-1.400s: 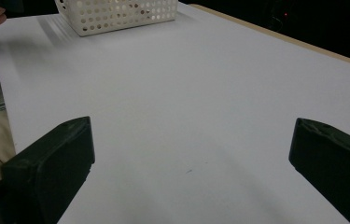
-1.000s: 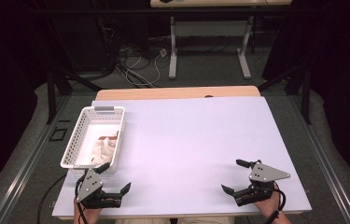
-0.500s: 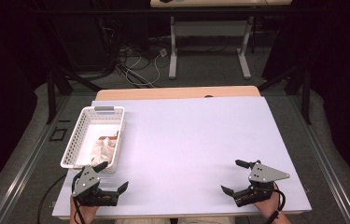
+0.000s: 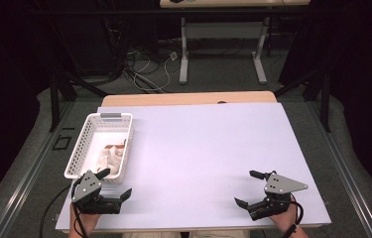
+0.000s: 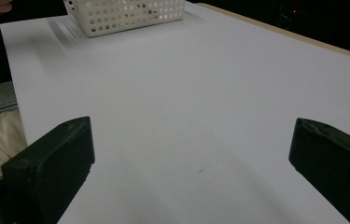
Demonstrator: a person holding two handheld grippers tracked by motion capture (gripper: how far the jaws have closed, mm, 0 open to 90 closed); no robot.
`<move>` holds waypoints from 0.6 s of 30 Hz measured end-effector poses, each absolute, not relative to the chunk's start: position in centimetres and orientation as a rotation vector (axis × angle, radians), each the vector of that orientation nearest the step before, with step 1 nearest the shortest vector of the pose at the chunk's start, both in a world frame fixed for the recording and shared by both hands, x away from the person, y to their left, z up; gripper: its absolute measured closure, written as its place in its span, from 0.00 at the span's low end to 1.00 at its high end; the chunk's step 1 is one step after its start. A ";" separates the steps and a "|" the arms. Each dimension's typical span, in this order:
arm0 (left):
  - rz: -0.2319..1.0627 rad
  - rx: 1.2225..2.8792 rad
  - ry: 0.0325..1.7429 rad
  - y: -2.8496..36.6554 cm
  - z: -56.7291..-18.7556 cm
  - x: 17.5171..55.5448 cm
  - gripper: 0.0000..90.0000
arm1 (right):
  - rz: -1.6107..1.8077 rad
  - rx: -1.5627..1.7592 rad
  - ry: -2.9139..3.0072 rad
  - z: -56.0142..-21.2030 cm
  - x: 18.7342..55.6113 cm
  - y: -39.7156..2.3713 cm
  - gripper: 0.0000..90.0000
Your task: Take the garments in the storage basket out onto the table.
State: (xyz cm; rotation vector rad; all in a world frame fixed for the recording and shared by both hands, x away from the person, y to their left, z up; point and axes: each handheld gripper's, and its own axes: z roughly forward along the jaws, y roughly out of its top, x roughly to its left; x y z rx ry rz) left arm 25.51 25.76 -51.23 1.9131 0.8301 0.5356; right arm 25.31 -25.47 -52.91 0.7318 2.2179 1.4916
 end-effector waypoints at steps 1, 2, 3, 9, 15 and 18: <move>0.551 1.911 0.833 25.9 -51.2 25.5 0.00 | 1.485 0.735 2.225 -52.9 25.3 -25.4 0.00; 0.557 1.904 0.837 26.0 -51.1 25.6 0.00 | 1.478 0.727 2.223 -52.9 25.3 -25.4 0.00; 0.557 1.905 0.839 26.2 -51.0 25.6 0.00 | 1.477 0.729 2.225 -52.9 25.2 -25.3 0.00; 0.552 1.896 0.871 26.9 -50.4 26.2 0.00 | 1.472 0.719 2.233 -53.0 25.2 -25.2 0.00; 0.558 1.884 0.884 27.6 -49.9 26.6 0.00 | 1.474 0.714 2.236 -53.0 25.2 -25.2 0.00; 0.530 1.889 0.914 27.9 -49.7 27.0 0.00 | 1.479 0.702 2.240 -53.0 25.3 -25.3 0.00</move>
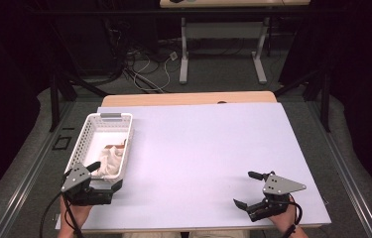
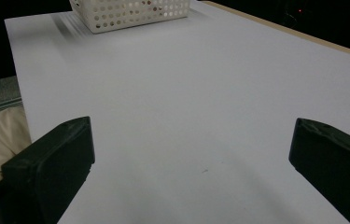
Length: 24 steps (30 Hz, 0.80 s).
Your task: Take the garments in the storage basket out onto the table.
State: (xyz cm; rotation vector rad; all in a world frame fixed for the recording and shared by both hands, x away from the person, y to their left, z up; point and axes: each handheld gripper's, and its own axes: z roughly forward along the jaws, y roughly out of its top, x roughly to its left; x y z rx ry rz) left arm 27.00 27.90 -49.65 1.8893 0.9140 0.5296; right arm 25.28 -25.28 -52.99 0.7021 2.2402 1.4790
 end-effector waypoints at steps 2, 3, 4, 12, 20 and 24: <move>0.531 1.891 0.916 28.0 -49.6 27.1 0.00 | 1.479 0.699 2.237 -53.0 25.3 -25.4 0.00; 0.515 1.892 0.922 28.3 -49.6 27.4 0.00 | 1.480 0.701 2.232 -52.9 25.3 -25.4 0.00; 0.514 1.893 0.926 28.4 -49.6 27.5 0.00 | 1.481 0.710 2.231 -52.9 25.3 -25.4 0.00; 0.508 1.890 0.922 28.8 -49.3 28.1 0.00 | 1.475 0.703 2.237 -52.9 25.3 -25.3 0.00; 0.501 1.895 0.924 29.4 -48.7 28.7 0.00 | 1.483 0.714 2.235 -53.0 25.3 -25.2 0.00; 0.501 1.905 0.921 29.9 -48.1 29.7 0.00 | 1.473 0.701 2.242 -52.9 25.2 -25.1 0.00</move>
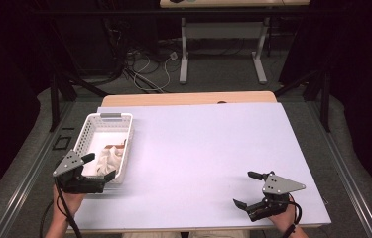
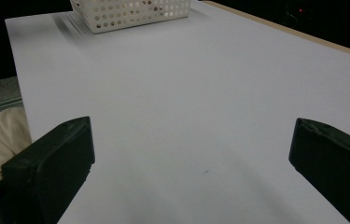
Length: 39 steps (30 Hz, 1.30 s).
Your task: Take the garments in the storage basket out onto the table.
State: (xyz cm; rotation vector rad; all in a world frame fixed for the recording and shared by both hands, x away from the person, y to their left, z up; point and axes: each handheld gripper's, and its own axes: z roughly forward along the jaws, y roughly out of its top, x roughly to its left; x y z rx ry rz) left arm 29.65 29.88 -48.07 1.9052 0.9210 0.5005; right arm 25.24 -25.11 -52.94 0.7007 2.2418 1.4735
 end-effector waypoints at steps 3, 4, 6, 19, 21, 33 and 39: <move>0.489 1.914 0.921 30.1 -47.8 30.0 0.00 | 1.475 0.698 2.240 -52.9 25.2 -25.1 0.00; 0.485 1.923 0.927 30.1 -47.7 30.1 0.00 | 1.474 0.699 2.237 -52.9 25.2 -25.1 0.00; 0.487 1.928 0.931 30.4 -47.6 30.3 0.00 | 1.475 0.707 2.238 -52.9 25.2 -25.1 0.00; 0.464 2.029 0.941 31.1 -46.7 31.9 0.00 | 1.470 0.707 2.244 -53.0 25.3 -25.1 0.00; 0.459 2.037 0.941 31.2 -46.7 32.0 0.00 | 1.470 0.706 2.245 -53.0 25.3 -25.1 0.00; 0.421 2.108 0.957 31.4 -47.7 33.3 0.00 | 1.474 0.716 2.254 -53.1 25.4 -25.1 0.00; 0.413 2.142 0.969 31.3 -47.9 33.7 0.00 | 1.474 0.712 2.257 -53.2 25.5 -25.1 0.00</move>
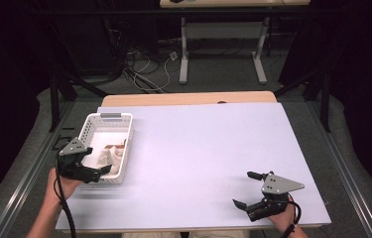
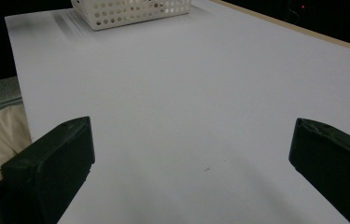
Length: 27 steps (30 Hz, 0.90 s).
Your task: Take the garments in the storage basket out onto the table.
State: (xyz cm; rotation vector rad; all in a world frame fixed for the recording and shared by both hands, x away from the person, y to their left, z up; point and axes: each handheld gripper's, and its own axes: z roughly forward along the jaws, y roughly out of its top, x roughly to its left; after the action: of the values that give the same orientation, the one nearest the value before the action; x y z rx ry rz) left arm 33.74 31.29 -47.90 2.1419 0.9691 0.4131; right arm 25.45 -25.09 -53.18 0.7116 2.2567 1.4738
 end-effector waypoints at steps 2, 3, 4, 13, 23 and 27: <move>0.411 2.164 0.971 31.3 -47.9 34.0 0.00 | 1.471 0.709 2.258 -53.2 25.5 -25.1 0.00; 0.408 2.168 0.970 31.2 -48.0 34.1 0.00 | 1.471 0.708 2.260 -53.2 25.5 -25.0 0.00; 0.403 2.177 0.973 31.1 -48.0 34.2 0.00 | 1.471 0.713 2.261 -53.2 25.5 -25.0 0.00; 0.357 2.296 0.968 30.2 -48.5 36.0 0.00 | 1.466 0.725 2.260 -53.3 25.5 -25.0 0.00; 0.289 2.423 0.938 29.2 -49.2 37.9 0.00 | 1.464 0.730 2.256 -53.3 25.6 -25.1 0.00; 0.200 2.470 0.920 29.2 -49.4 38.9 0.00 | 1.459 0.736 2.258 -53.3 25.6 -25.2 0.00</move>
State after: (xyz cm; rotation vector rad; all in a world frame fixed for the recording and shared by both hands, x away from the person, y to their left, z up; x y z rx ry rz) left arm 38.86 29.18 -49.38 2.4701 0.9201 0.1999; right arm 25.62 -25.24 -53.27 0.7363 2.2579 1.4589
